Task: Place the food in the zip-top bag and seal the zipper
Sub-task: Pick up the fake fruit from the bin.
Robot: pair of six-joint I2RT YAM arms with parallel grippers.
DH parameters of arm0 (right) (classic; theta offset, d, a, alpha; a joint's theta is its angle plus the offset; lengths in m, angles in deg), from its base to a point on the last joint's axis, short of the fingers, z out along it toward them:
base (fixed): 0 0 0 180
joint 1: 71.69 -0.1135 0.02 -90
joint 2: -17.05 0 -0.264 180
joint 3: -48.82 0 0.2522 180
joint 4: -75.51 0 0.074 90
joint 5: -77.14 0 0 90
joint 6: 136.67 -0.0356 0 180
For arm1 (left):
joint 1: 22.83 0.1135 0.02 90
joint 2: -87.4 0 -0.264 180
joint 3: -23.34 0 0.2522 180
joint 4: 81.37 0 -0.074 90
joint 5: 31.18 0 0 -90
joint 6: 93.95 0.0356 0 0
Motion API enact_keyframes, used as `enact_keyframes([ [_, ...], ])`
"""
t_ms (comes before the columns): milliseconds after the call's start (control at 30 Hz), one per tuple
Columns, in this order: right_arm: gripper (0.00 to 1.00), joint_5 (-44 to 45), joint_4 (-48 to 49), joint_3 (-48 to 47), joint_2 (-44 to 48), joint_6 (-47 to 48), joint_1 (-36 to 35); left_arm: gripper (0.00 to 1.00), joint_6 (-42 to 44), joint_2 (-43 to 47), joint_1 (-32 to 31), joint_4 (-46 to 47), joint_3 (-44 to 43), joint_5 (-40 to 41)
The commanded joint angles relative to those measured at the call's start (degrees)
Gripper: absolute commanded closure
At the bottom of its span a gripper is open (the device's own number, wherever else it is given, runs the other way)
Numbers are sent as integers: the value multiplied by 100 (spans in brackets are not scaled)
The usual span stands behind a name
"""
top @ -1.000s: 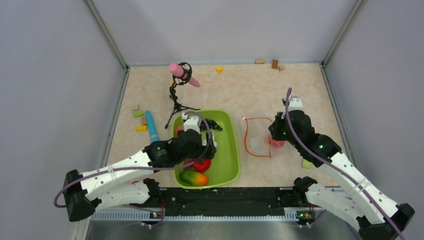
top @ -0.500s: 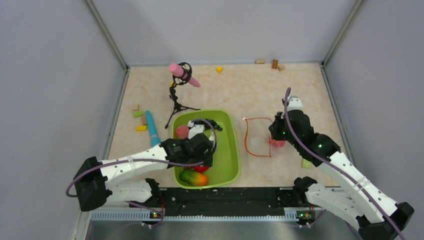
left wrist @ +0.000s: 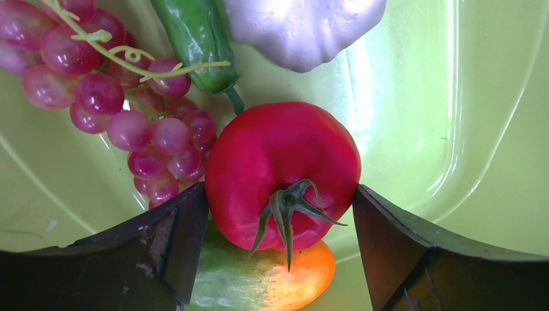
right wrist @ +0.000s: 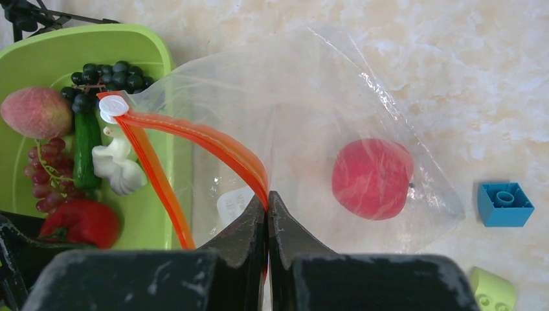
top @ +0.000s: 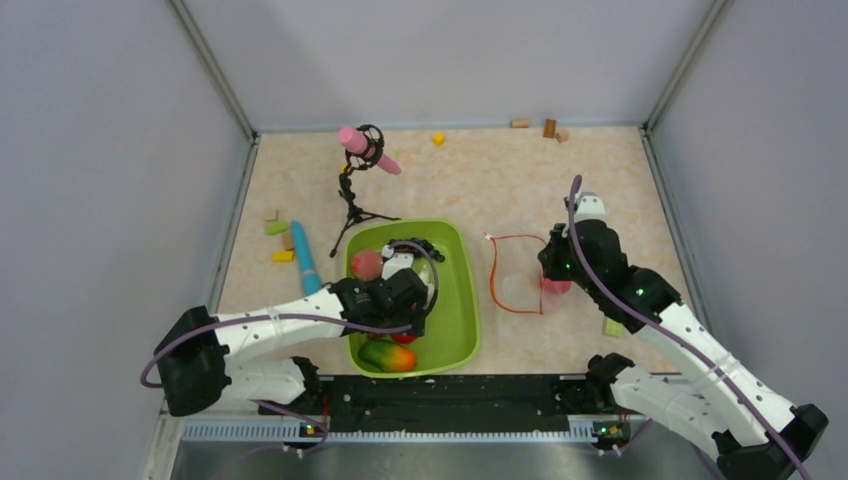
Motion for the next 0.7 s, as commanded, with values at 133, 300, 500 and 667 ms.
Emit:
enact_keyframes([
  [133,100,48,89,-17,2,-35,35,47,169,-67,-11,190,-34,-71],
  [300,100,-5,86,-30,3,-14,41,59,186,488,-12,261,64,175],
  [500,100,-111,135,-7,22,9,35,72,558,1568,-13,988,248,355],
  [667,100,-240,139,-13,19,29,34,72,1474,2323,-11,3514,864,-778],
])
